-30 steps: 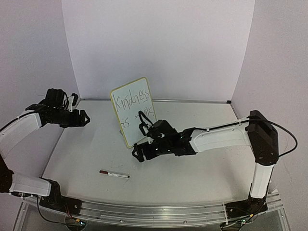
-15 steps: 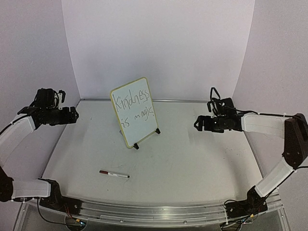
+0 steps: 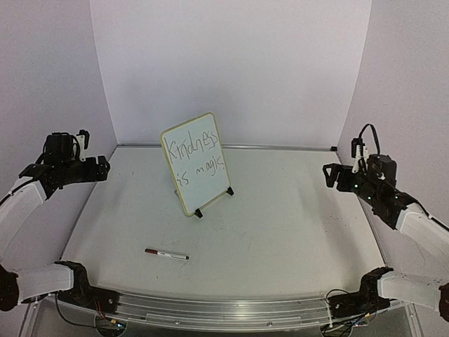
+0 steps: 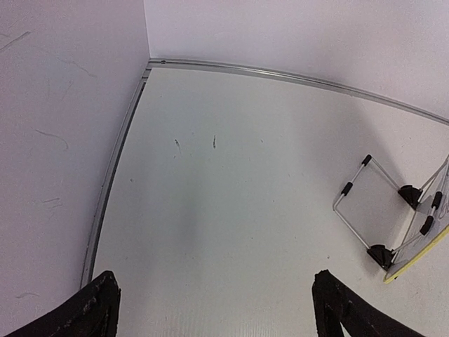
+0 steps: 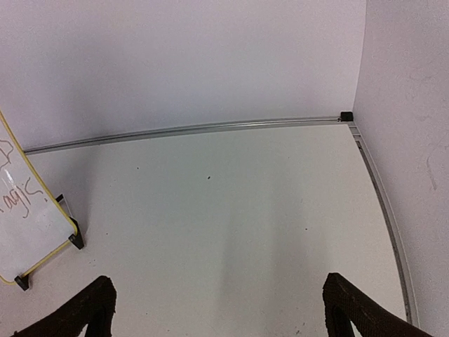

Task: Write a sentence on the whiteboard
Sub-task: Reset both arms

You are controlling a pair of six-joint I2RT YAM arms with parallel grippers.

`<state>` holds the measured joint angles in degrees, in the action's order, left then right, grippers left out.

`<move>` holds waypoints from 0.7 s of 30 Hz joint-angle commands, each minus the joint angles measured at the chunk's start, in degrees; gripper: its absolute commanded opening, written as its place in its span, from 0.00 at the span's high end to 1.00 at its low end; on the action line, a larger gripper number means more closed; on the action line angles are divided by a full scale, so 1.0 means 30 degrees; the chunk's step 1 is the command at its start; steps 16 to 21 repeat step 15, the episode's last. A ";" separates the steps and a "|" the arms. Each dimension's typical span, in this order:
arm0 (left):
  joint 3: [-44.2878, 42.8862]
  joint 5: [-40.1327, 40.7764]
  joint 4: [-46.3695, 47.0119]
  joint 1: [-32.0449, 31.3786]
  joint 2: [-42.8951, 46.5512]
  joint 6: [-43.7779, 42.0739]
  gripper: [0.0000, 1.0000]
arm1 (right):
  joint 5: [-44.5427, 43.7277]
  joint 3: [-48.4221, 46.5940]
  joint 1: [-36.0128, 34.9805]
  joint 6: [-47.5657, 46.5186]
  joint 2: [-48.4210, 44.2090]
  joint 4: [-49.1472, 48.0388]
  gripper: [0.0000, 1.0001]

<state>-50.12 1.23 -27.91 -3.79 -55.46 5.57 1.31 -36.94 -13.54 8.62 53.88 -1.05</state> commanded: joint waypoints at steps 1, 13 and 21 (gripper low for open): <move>0.0177 -0.0228 0.1042 0.0065 0.0837 -0.0370 0.05 | -0.1754 0.1704 -0.0015 -0.0639 -0.1224 -0.1176 0.02; 0.0420 -0.0339 0.1328 0.0078 0.1334 -0.0401 0.01 | -0.1784 0.2091 -0.0016 -0.0749 -0.1930 -0.1169 0.02; 0.0459 -0.0336 0.1372 0.0066 0.1455 -0.0344 0.01 | -0.1782 0.1970 -0.0004 -0.0944 -0.1782 -0.1171 0.02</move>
